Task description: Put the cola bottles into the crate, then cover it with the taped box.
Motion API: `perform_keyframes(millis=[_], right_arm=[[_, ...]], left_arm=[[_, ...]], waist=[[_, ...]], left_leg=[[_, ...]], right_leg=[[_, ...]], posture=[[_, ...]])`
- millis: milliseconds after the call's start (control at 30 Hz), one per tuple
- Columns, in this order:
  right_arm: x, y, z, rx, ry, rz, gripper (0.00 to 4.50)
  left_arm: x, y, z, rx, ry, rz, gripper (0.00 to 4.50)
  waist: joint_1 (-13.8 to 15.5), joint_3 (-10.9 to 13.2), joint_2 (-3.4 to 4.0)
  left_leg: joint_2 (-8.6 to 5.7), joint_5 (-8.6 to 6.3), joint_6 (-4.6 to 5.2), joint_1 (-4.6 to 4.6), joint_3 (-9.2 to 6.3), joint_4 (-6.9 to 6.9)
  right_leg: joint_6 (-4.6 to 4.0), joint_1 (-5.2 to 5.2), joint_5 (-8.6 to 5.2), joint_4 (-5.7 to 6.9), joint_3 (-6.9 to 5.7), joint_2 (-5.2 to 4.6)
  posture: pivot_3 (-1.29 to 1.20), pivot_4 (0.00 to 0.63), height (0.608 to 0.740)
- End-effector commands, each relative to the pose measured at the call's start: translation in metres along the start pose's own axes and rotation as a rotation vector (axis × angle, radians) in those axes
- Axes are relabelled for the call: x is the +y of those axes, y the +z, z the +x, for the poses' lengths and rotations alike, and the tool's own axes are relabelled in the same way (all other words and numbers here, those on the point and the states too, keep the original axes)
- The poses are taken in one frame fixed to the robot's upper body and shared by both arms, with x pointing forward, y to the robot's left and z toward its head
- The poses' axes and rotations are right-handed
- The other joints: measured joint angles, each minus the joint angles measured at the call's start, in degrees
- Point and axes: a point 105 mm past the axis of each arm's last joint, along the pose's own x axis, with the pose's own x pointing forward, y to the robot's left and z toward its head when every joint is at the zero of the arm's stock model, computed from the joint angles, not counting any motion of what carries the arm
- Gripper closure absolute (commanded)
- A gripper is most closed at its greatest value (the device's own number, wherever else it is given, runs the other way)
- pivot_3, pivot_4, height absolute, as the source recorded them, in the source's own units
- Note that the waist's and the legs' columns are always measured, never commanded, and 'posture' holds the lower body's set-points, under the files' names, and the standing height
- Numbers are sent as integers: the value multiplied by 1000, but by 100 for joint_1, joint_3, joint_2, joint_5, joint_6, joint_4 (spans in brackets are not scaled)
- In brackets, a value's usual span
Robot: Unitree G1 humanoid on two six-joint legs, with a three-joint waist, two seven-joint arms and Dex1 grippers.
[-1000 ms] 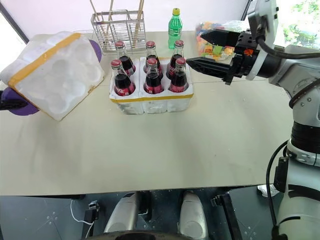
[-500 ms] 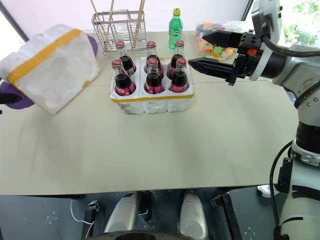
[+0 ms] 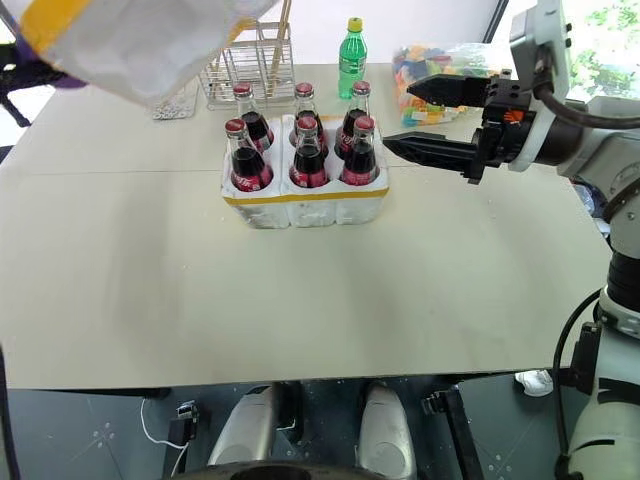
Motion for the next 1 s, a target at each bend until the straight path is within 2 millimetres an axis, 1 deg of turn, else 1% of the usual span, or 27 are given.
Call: perform_keyframes(millis=[33,67,100,167,200,233,300,333,367,433,533,633,733,767,833,1000], right_arm=[[4,14,-6,-35,-15,-52,0],[4,14,-7,-36,-19,-51,0],[4,13,-8,-36,-30,-50,0],[4,14,-11,-39,-48,-49,0],[4,14,-13,-43,-58,-45,0],[4,15,-14,-49,-65,-41,0],[3,16,-16,-54,-88,-33,0],[3,16,-16,-55,-95,-32,0],[3,15,-17,-52,-103,-28,0],[4,12,-18,-47,-113,-21,0],[5,11,-19,-45,-118,-17,0],[3,10,-19,-48,-128,-12,0],[0,9,-18,-51,-137,-7,0],[-1,9,-17,-51,-138,-6,0],[-2,7,-16,-51,-138,-5,0],[-3,7,-17,-52,-140,-2,0]], left_arm=[[0,22,21,0,67,240,4193],[-2,23,27,5,81,265,4193],[-7,23,36,22,90,323,4193],[-20,22,51,55,107,487,4193],[-29,23,59,51,113,589,4193],[-37,25,64,29,121,648,4193],[-50,32,72,-33,150,675,4193],[-52,34,72,-49,163,680,4193],[-51,35,72,-65,185,655,4193],[-42,36,69,-75,247,564,4193],[-32,36,61,-90,292,467,4193],[-25,42,54,-129,315,470,4193],[-24,49,48,-174,328,486,4193],[-24,51,47,-184,330,490,4193],[-31,54,42,-222,312,539,4193],[-52,49,37,-257,217,659,4193]], waist=[[-4,0,0],[-6,0,0],[-6,0,0],[-6,0,0],[-6,0,0],[-7,0,0],[-5,0,0],[-5,0,0],[-6,0,0],[1,-1,-1],[-7,-1,-1],[-9,-1,-1],[0,-1,-1],[9,-1,-1],[4,-1,-1],[-7,-1,-1]], left_leg=[[-1,0,0,1,0,1],[-2,0,0,1,0,1],[-2,0,0,0,1,1],[-3,0,1,0,0,1],[-5,0,1,0,1,1],[-4,0,1,0,0,0],[-2,0,1,-1,0,0],[-1,0,1,0,0,0],[1,0,1,-1,-1,1],[1,0,1,-1,-2,1],[1,-1,3,-2,-2,2],[2,-1,2,0,-2,2],[1,-1,2,0,-1,2],[1,-1,2,0,-2,3],[0,-1,2,0,-3,4],[1,-1,2,3,-3,3]], right_leg=[[0,2,0,0,0,0],[1,3,1,-1,0,0],[1,2,1,-1,0,0],[2,2,1,-1,0,0],[2,2,2,-1,0,0],[2,2,2,-1,0,-1],[2,1,2,-2,1,-1],[2,2,2,-1,1,-1],[2,1,2,-2,1,-1],[2,1,2,-2,1,-1],[2,1,2,-2,1,-2],[2,0,2,-1,1,-2],[2,2,2,-2,1,-2],[3,2,2,-2,1,-2],[3,5,3,-2,1,-2],[3,5,3,-2,1,-1]], posture=[[0,150,736],[0,150,736],[0,150,736],[0,150,736],[0,150,736],[0,150,736],[0,150,736],[0,150,736],[0,150,736],[0,150,736],[0,150,736],[0,150,736],[0,150,736],[0,150,736],[0,150,736],[0,150,736]])
